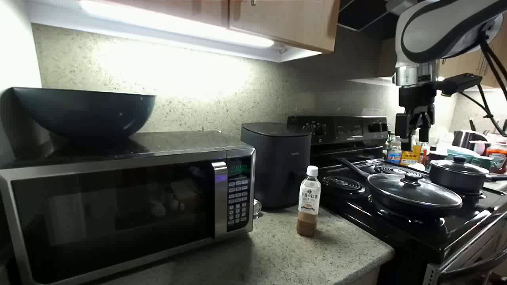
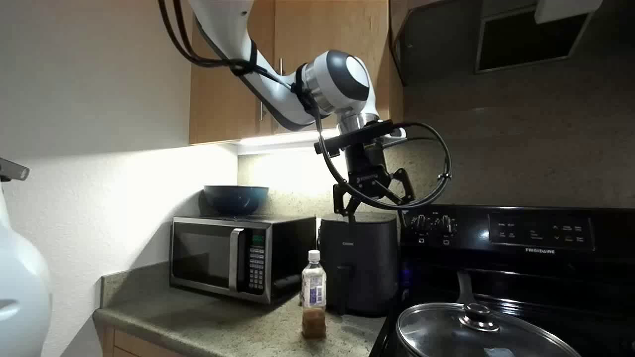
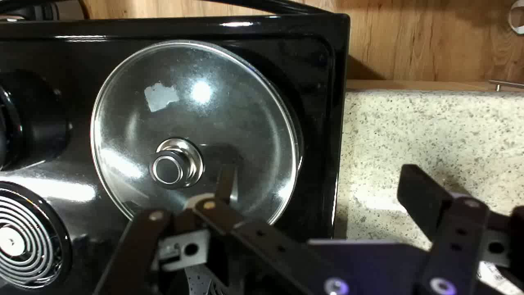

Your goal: Pick up the bottle from the counter and put it on top of the microwave

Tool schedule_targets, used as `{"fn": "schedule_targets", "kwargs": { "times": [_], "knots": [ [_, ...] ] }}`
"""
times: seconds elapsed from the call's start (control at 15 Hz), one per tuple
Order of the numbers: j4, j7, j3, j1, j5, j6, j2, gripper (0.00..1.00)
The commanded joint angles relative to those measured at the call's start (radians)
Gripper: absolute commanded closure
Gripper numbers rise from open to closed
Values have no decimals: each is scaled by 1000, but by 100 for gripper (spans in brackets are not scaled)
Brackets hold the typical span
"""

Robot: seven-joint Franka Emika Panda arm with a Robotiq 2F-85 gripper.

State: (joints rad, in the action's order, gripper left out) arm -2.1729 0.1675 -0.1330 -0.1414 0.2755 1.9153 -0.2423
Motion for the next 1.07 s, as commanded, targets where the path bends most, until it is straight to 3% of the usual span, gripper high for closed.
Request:
{"fn": "schedule_targets", "kwargs": {
  "times": [0.0,0.4,1.0],
  "knots": [
    [2,0,-3,4,0,-3,0,0],
    [1,2,0,7,4,0,7,0],
    [-4,44,56,97,-21,83,141,0]
  ]
}}
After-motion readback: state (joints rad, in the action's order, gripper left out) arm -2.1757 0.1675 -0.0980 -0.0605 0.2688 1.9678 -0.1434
